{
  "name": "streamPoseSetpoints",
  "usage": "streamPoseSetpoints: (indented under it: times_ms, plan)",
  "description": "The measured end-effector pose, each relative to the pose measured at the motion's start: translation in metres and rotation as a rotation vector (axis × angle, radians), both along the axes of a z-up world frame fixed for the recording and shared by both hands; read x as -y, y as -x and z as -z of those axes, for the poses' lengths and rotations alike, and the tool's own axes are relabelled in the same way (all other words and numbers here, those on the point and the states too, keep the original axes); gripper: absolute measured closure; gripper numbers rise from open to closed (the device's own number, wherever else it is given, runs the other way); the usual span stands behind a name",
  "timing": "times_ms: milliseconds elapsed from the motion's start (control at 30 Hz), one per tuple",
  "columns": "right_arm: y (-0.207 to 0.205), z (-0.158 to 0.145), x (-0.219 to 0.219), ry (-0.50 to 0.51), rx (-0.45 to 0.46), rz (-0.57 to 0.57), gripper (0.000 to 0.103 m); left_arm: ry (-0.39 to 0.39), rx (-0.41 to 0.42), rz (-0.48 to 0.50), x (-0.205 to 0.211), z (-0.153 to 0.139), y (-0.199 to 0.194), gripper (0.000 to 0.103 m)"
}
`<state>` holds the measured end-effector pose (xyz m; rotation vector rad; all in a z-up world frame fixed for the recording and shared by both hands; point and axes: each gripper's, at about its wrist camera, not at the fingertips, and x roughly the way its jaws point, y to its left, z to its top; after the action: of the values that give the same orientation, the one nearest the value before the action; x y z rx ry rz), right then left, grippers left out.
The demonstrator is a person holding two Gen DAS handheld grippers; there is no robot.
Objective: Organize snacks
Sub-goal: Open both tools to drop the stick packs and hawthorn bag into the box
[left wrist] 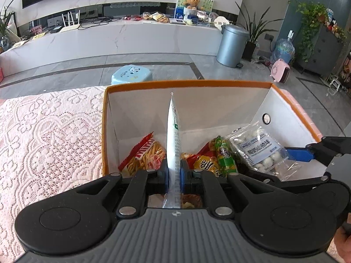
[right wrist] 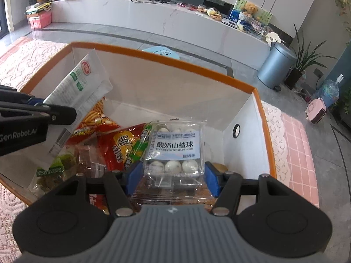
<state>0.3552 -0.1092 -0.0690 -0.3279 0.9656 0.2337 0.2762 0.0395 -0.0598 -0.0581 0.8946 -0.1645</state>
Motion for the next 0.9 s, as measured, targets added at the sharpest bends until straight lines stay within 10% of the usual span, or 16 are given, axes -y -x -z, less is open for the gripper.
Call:
streamPoseSetpoints:
  times_ms: [267,600,900]
  plan:
    - [0.0,-0.002,-0.002,0.019,-0.015,0.003,0.043,-0.044,0.013,-0.002,0.002,-0.004,0.0,0.089]
    - [0.019,-0.03,-0.004,0.027,0.047,-0.02,0.02,-0.048,0.122,-0.003,0.003,-0.032,0.028,0.037]
    - [0.067,-0.093,0.009,-0.037,0.208,-0.01,0.006,-0.093,0.38,-0.06,0.011,-0.087,0.087,0.013]
